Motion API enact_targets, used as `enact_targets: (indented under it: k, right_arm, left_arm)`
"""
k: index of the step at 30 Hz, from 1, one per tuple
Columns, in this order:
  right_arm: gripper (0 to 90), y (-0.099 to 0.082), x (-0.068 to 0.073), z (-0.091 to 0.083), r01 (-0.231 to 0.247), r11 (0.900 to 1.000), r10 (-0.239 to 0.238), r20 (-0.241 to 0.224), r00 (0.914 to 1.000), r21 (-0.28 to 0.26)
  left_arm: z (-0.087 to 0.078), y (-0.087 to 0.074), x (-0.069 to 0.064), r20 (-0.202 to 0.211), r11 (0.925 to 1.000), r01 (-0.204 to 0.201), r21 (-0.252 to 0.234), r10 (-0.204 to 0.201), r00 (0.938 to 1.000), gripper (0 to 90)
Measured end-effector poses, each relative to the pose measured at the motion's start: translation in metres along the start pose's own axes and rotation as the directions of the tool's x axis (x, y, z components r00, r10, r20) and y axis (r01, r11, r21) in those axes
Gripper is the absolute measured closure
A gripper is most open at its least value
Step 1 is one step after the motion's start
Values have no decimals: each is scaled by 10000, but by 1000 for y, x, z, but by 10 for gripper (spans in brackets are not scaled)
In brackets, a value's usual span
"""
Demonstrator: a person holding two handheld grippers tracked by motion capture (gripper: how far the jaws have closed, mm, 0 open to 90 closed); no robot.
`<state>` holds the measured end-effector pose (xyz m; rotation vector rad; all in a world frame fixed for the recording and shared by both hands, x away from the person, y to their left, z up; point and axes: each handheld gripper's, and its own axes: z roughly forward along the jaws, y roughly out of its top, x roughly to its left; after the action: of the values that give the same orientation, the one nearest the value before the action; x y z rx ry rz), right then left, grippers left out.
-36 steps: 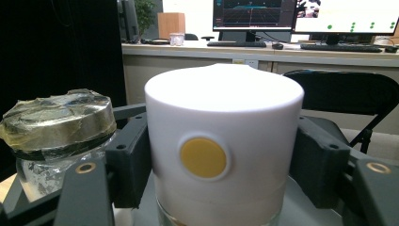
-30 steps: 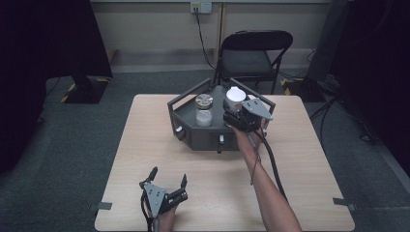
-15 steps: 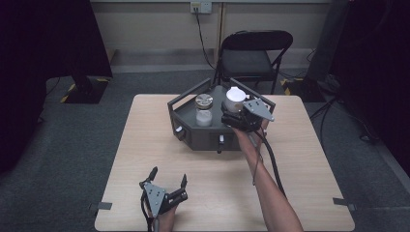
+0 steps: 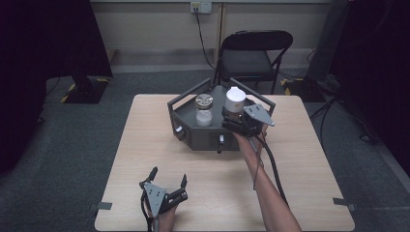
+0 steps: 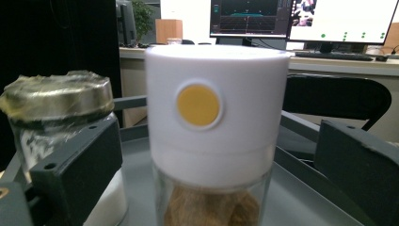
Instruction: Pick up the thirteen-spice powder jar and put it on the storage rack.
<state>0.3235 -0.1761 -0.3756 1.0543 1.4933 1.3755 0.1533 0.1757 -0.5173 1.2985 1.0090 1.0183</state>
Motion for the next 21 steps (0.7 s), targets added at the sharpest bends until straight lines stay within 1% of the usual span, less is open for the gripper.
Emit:
enact_targets:
  k: [3,7,13,15,17,21]
  right_arm:
    - [1,-1,0,-3,-122,9999,121,-66,9999,-51]
    - [0,-1,3,-8,-13,9999,13,3,10000,-157]
    - [0,0,4,-17,-54,9997,53,-48,10000,-252]
    - [0,0,7,-20,-8,9997,9,67,10000,-225]
    - [2,-1,7,-23,59,9997,-57,81,10000,-253]
    - [2,-2,5,-30,-126,9995,126,17,9999,-280]
  left_arm:
    - [0,0,0,-4,10000,-1,5,1,10000,2]
    - [0,0,0,-6,10000,-2,15,2,10000,2]
    - [0,0,0,-5,10000,2,4,-2,10000,2]
    - [0,0,0,-6,10000,2,4,-2,10000,2]
    - [0,0,0,-5,10000,-1,5,1,10000,2]
    - [0,0,0,-7,10000,0,8,0,10000,2]
